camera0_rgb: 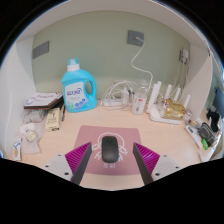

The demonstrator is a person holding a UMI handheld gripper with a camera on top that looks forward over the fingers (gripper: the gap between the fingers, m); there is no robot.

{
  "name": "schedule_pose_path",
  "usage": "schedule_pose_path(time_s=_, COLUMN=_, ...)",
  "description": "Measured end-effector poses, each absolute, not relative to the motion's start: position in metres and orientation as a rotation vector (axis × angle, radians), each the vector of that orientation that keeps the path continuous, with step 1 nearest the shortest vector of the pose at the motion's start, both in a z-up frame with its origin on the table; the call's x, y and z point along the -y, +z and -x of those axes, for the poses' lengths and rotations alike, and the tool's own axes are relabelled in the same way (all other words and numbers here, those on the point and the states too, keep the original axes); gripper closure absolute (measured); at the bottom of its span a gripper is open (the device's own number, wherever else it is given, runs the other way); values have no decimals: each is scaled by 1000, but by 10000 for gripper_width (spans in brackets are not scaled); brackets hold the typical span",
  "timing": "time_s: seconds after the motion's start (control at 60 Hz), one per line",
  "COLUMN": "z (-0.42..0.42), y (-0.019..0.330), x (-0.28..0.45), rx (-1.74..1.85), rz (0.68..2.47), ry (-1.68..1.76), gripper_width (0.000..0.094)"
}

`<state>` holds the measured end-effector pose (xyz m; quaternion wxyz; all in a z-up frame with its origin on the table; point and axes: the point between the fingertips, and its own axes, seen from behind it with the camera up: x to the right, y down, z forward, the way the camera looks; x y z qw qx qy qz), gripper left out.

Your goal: Arrange mouse

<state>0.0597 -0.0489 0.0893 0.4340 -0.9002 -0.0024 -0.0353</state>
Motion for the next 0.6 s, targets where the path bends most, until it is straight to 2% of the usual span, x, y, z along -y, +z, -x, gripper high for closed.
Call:
schedule_pose_path(time_s=0.233, z=-47, y=150, x=159, rx=18, rz=2183, ry=-160, gripper_width=86)
schedule_pose_path(time_s=0.417, z=-35, y=177, x=228, rx=7, rz=2162, ry=-178, gripper_width=87)
schedule_pose_path(time_s=0.6, z=-29, y=187, x=259, rx=-2, rz=2155, ry=-177, gripper_width=88)
